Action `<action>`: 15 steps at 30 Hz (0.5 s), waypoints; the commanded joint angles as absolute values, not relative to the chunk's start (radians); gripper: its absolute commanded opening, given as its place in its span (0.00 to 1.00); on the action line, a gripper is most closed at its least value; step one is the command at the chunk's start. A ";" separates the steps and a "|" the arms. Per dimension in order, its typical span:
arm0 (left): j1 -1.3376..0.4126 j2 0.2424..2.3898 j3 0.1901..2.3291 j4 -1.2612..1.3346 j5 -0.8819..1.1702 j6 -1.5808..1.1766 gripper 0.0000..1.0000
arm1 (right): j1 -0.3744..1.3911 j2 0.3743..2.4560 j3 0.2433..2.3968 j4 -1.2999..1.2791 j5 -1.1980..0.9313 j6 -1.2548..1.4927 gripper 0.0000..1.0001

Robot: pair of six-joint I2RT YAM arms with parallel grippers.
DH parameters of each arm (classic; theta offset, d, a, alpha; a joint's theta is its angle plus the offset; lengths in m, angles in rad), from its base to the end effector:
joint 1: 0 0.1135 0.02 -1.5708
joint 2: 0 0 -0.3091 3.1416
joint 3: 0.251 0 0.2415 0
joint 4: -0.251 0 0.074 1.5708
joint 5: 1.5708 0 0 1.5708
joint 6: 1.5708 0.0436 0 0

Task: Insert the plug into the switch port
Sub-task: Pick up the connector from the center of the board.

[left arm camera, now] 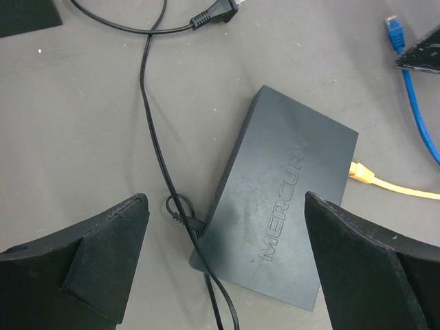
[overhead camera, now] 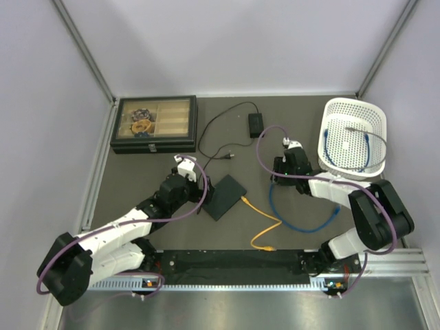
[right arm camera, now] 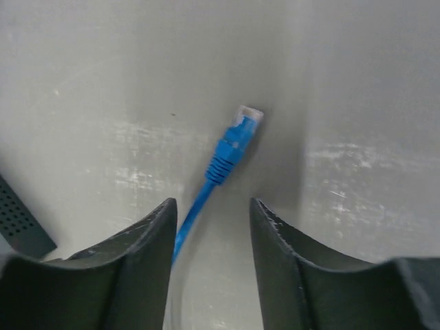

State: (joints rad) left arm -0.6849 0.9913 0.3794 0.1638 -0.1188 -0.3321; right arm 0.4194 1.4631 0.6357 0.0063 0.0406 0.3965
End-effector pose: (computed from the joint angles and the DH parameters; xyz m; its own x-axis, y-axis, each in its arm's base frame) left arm 0.1445 -0.1114 0.2360 -0.4950 -0.0136 -0.8688 0.4062 0.8802 -0.2453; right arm 0.2467 0.1081 0.2031 -0.7640 0.0819 -0.6400 -0.0938 0.9673 0.2358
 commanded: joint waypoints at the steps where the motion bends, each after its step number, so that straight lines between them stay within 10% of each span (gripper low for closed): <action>1: -0.683 1.006 0.379 0.218 -0.094 -0.321 0.99 | 0.463 1.509 0.666 0.052 0.074 0.411 0.44; 11: -0.681 0.956 0.439 0.118 -0.107 -0.367 0.99 | 0.505 1.542 0.713 0.020 0.083 0.302 0.01; 15: -0.683 0.939 0.466 0.101 -0.110 -0.419 0.99 | 0.581 1.450 0.712 -0.021 0.155 0.193 0.00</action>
